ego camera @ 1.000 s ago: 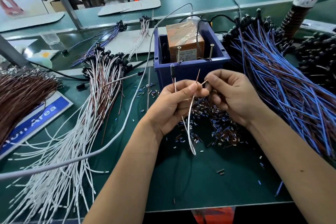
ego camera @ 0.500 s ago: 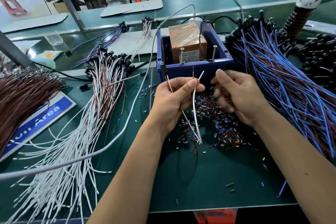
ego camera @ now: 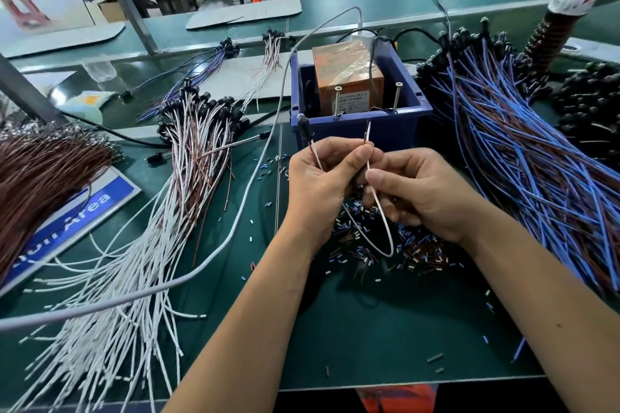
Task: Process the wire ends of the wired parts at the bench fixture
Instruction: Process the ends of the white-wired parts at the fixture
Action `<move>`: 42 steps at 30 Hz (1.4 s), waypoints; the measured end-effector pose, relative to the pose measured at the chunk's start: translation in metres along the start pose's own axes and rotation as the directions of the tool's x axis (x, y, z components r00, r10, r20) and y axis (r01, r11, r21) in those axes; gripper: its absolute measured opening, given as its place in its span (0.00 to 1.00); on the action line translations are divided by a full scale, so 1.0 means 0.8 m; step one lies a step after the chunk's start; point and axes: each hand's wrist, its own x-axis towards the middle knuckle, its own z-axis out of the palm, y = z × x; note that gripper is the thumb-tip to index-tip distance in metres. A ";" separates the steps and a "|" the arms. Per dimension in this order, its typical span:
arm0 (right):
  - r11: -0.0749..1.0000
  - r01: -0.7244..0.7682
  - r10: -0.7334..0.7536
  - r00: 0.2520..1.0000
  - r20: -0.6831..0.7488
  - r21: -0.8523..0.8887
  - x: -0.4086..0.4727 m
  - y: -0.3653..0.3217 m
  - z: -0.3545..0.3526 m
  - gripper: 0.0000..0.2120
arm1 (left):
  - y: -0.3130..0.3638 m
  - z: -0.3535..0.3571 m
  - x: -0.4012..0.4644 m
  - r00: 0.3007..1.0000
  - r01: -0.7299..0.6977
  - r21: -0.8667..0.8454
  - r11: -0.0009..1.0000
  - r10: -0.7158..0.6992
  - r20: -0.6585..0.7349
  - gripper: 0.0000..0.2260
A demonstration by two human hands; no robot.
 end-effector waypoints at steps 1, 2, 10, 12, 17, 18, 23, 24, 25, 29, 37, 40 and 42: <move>1.000 -0.003 0.003 1.000 -0.007 0.014 0.001 -0.001 0.000 0.09 | 0.000 0.000 0.000 1.000 -0.016 0.007 1.000 0.016 0.001 0.02; 0.999 -0.007 0.007 1.000 -0.013 0.033 0.001 -0.001 -0.001 0.09 | -0.001 0.001 0.001 0.999 -0.038 0.019 0.999 0.038 0.001 0.02; 0.994 0.087 -0.083 0.994 -0.070 0.061 -0.001 -0.004 -0.004 0.05 | 0.002 0.008 0.001 0.910 -0.267 0.313 0.912 0.345 -0.229 0.04; 0.991 0.112 -0.105 0.990 -0.089 0.074 -0.001 -0.004 -0.005 0.06 | 0.007 0.007 0.004 0.857 -0.286 0.360 0.888 0.405 -0.319 0.03; 0.985 0.166 -0.164 0.986 -0.043 0.044 -0.004 -0.004 -0.003 0.06 | 0.015 0.012 0.012 0.783 -0.240 0.456 0.857 0.449 -0.430 0.04; 0.984 0.170 -0.169 0.985 -0.024 0.046 -0.005 -0.004 -0.003 0.05 | 0.015 0.015 0.013 0.774 -0.233 0.470 0.852 0.455 -0.440 0.05; 0.975 0.200 -0.192 0.978 -0.081 0.098 -0.003 -0.004 -0.005 0.06 | 0.015 0.018 0.014 0.748 -0.213 0.548 0.809 0.496 -0.442 0.04; 0.973 0.202 -0.191 0.976 -0.108 0.110 -0.003 -0.004 -0.006 0.06 | 0.015 0.019 0.014 0.749 -0.215 0.559 0.801 0.502 -0.433 0.04; 0.972 0.202 -0.186 0.974 -0.132 0.120 -0.002 -0.004 -0.007 0.06 | 0.015 0.019 0.014 0.750 -0.215 0.567 0.795 0.506 -0.425 0.04; 0.975 0.175 -0.151 0.974 -0.170 0.137 0.000 -0.002 -0.007 0.07 | 0.014 0.020 0.015 0.755 -0.224 0.574 0.787 0.513 -0.408 0.05; 0.979 0.099 -0.060 0.975 -0.212 0.178 0.001 -0.004 -0.006 0.08 | 0.015 0.020 0.014 0.771 -0.210 0.559 0.802 0.487 -0.410 0.07; 0.978 0.091 -0.050 0.976 -0.211 0.188 0.001 -0.004 -0.006 0.08 | 0.015 0.020 0.013 0.775 -0.210 0.558 0.802 0.485 -0.405 0.06; 0.977 0.087 -0.046 0.977 -0.208 0.194 0.001 -0.005 -0.006 0.10 | 0.016 0.021 0.013 0.777 -0.214 0.557 0.802 0.486 -0.400 0.05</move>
